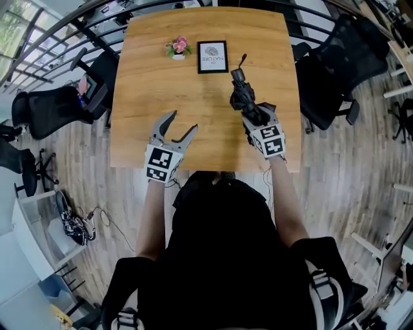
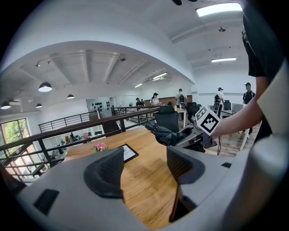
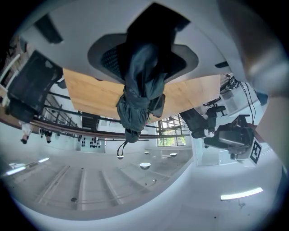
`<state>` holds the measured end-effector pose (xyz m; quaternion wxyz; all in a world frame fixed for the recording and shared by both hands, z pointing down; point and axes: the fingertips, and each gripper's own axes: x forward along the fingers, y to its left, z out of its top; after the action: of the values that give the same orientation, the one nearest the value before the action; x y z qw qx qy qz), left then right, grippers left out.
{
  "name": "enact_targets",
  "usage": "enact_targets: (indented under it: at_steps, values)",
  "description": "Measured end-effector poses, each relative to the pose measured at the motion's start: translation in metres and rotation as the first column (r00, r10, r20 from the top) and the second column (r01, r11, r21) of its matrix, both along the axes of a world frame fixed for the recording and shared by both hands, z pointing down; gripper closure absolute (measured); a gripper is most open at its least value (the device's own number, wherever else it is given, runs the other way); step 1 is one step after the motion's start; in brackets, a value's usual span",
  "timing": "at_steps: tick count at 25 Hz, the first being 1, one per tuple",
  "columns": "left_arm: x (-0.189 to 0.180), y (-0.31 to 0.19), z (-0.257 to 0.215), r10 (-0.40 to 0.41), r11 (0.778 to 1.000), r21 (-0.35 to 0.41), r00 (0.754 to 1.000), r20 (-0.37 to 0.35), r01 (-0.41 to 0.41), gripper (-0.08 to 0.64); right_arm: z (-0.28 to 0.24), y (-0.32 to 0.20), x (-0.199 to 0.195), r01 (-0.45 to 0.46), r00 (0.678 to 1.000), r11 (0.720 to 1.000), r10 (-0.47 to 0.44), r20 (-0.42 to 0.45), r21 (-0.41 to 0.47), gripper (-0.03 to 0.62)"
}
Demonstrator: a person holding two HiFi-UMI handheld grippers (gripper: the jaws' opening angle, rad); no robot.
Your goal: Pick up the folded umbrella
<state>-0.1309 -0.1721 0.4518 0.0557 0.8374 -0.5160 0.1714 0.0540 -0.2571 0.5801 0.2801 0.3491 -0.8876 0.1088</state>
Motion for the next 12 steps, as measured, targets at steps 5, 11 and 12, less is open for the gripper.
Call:
enact_targets:
  at_steps: [5, 11, 12]
  values:
    - [0.004, 0.011, -0.003, -0.016, 1.0, 0.006, 1.0, 0.009, 0.015, 0.249, -0.011, 0.004, 0.009, -0.003, 1.0, 1.0, 0.003, 0.022, 0.02, 0.359]
    - [0.0, 0.021, -0.007, -0.055, 0.998, 0.018, 0.998, 0.013, 0.055, 0.249, -0.02, 0.01, 0.019, -0.006, 0.999, 0.999, 0.005, 0.031, 0.039, 0.359]
    - [0.001, 0.022, -0.008, -0.058, 0.998, 0.019, 0.998, 0.013, 0.058, 0.249, -0.021, 0.011, 0.021, -0.007, 1.0, 0.999, 0.005, 0.031, 0.042, 0.359]
